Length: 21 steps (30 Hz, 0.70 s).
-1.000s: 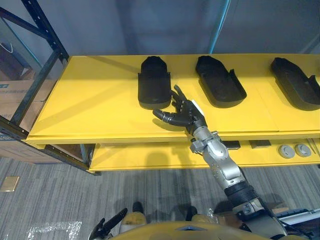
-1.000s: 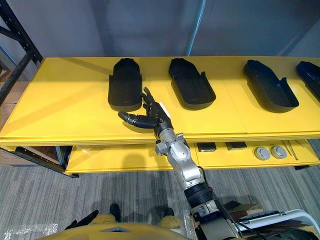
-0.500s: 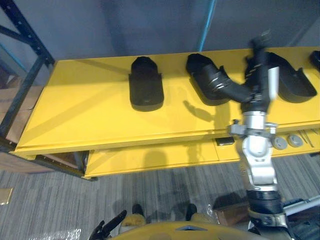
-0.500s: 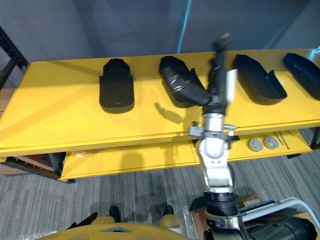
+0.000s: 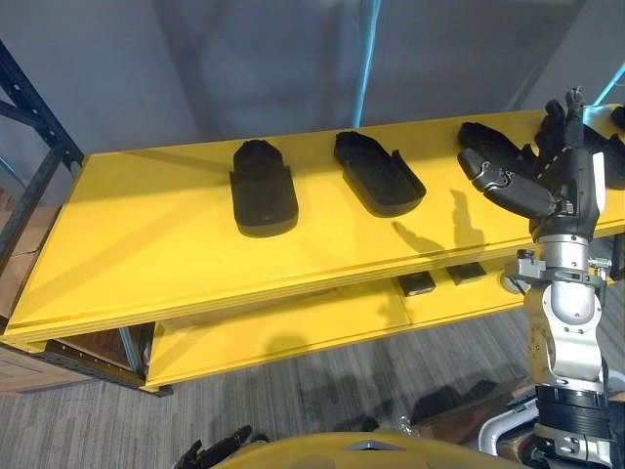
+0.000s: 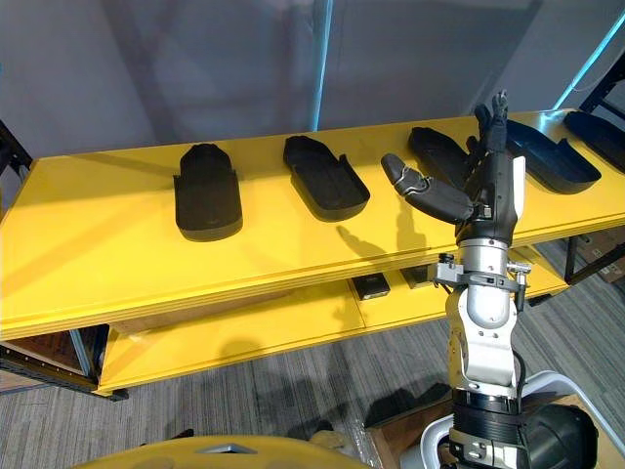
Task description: Walk over and take three plastic housings, then place them on the shelf
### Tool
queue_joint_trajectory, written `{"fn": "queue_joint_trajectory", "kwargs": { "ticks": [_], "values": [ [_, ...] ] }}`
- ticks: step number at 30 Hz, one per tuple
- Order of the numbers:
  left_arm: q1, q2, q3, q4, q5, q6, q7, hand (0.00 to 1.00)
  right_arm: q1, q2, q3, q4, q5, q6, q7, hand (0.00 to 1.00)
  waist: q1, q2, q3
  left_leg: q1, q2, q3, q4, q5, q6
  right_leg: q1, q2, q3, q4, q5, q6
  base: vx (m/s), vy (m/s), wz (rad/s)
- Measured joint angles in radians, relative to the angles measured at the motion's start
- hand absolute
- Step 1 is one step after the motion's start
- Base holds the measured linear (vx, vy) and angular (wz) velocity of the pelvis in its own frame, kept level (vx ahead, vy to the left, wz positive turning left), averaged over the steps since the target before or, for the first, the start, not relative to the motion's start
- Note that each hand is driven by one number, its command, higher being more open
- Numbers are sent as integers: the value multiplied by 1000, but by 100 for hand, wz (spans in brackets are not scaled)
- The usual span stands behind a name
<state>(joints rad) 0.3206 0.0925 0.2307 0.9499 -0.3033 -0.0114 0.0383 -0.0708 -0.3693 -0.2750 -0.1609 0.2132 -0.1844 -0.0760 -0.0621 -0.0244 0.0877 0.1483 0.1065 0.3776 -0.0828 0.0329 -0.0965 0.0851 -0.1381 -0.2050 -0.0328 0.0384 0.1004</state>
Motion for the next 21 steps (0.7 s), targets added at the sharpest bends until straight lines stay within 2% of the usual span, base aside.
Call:
{"fn": "queue_joint_trajectory", "kwargs": {
  "ticks": [4, 8, 12, 15, 21],
  "values": [
    [0, 0, -2, 0, 0, 0, 3, 100, 0, 1, 7, 5, 0, -1, -1, 100, 2, 1, 0, -7, 0, -5, 1, 1, 1, -3, -1, -6, -1, 0, 0, 0, 0, 4],
    [-4, 2, -8, -12, -5, 0, 16, 100, 3, 63, 43, 33, 12, -1, -6, 100, 5, -3, 7, -59, 10, -15, 36, 0, 2, -39, 0, -10, 11, 1, -1, -15, -13, 7],
    [-33, -3, -7, -33, -13, -2, 24, 100, 3, 115, 111, 104, -2, 4, -28, 100, 31, 5, 62, -98, 22, -25, 101, -23, 4, -49, 0, -14, 14, 5, -6, -67, -8, 3],
    [-47, -7, -10, -45, -22, -3, 18, 100, 2, 119, 122, 141, -11, 27, -33, 100, 33, 17, 81, -144, 22, -51, 133, -28, 6, -66, -4, -36, 10, 12, -5, -45, 0, 18],
    [-47, -9, -9, -47, -44, 11, 5, 100, -2, 92, 106, 166, -53, 48, -41, 100, 34, 23, 98, -140, 16, -75, 150, -44, 10, -31, -5, -50, -22, 23, 1, 22, -2, 8]
  ]
}}
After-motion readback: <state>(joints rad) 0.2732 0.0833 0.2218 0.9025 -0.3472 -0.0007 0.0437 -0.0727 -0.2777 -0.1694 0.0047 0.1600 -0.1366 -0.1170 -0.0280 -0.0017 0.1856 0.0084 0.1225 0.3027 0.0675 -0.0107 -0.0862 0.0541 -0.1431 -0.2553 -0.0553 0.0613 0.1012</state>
